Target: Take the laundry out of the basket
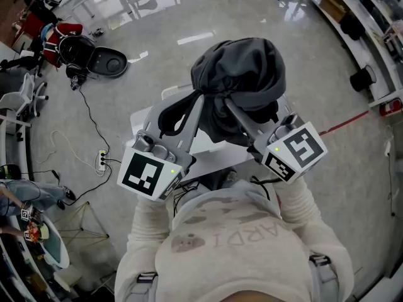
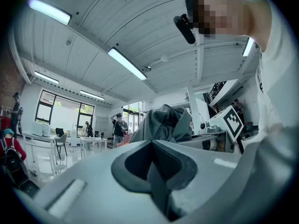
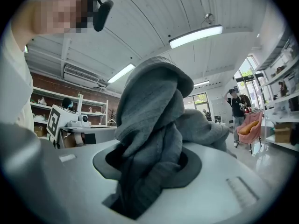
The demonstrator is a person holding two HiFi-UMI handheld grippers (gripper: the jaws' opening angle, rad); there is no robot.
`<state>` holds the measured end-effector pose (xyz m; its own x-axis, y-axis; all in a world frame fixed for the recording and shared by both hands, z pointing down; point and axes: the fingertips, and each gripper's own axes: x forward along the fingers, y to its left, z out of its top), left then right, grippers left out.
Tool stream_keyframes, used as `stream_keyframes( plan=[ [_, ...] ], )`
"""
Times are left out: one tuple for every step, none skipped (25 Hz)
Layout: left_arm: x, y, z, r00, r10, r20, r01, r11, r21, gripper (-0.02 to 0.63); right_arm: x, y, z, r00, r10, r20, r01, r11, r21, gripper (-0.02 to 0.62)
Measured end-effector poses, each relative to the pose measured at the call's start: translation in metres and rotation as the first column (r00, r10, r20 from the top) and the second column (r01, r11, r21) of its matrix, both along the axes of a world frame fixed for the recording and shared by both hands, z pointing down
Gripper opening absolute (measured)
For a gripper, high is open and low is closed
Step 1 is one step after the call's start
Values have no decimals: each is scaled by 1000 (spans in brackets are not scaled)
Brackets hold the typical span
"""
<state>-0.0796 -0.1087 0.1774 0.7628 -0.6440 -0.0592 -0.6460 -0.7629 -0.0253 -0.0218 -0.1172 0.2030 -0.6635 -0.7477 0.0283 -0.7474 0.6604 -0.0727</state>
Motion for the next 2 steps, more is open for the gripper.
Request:
stream_keyframes(
  plan=[
    [-1, -1, 0, 1000, 0, 0, 0, 1000, 2, 0, 0, -1, 0, 1000, 1, -1, -1, 1000, 3, 196],
    [-1, -2, 0, 1000, -1, 1, 1, 1000, 4, 0, -1, -3, -1, 1000, 2, -2, -2, 1000, 6, 196]
  ],
)
